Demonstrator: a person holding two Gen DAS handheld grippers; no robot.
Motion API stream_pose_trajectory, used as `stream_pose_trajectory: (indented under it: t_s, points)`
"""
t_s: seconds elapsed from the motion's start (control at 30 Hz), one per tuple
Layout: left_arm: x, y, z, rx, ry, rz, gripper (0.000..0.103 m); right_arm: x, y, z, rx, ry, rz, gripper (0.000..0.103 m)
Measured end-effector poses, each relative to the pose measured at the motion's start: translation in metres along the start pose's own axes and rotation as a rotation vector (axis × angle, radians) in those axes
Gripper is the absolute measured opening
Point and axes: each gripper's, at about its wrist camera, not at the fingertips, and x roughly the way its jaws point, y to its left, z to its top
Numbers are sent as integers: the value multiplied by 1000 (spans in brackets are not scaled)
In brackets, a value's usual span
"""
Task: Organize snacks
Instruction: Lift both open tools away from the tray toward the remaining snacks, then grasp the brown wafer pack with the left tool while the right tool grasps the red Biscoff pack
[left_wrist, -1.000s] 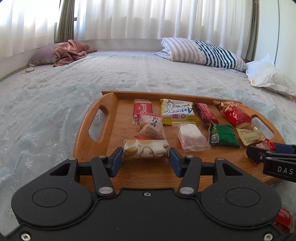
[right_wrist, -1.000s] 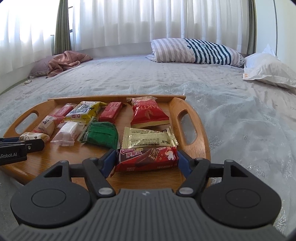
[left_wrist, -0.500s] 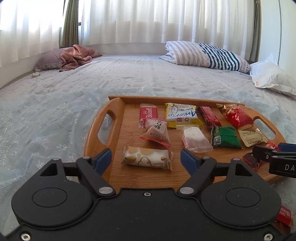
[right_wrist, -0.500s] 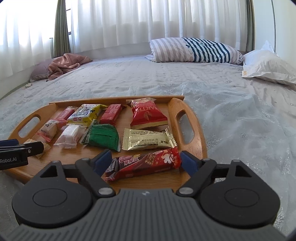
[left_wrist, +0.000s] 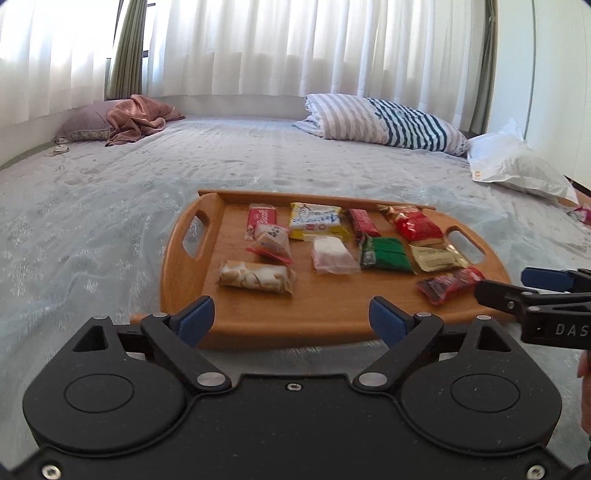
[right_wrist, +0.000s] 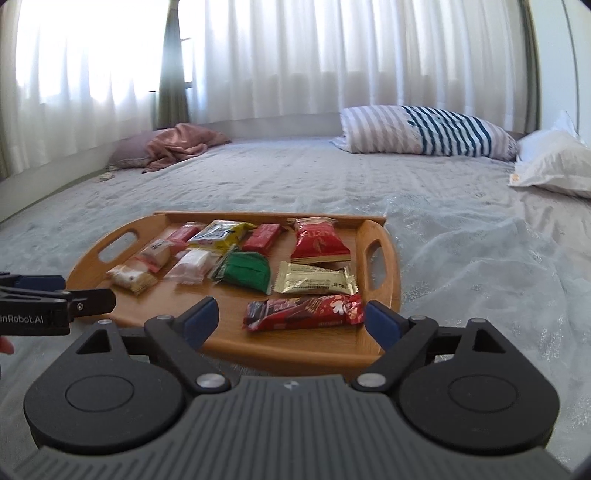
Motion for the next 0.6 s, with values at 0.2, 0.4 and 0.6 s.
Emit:
stream_pose_trajectory:
  t_s: [0.2,0.4,0.6]
  points:
    - [-25,-15,-19,12,6,-44,92,-17,-1,-17,-40,20,81,93]
    - [-40,-34,-34,26,50,-121,92,-27,-3,-36,-57,67,159,80]
    - [-47,-50,-41,67,54,-146,92,-31,-4,-48,-44,107,251,41]
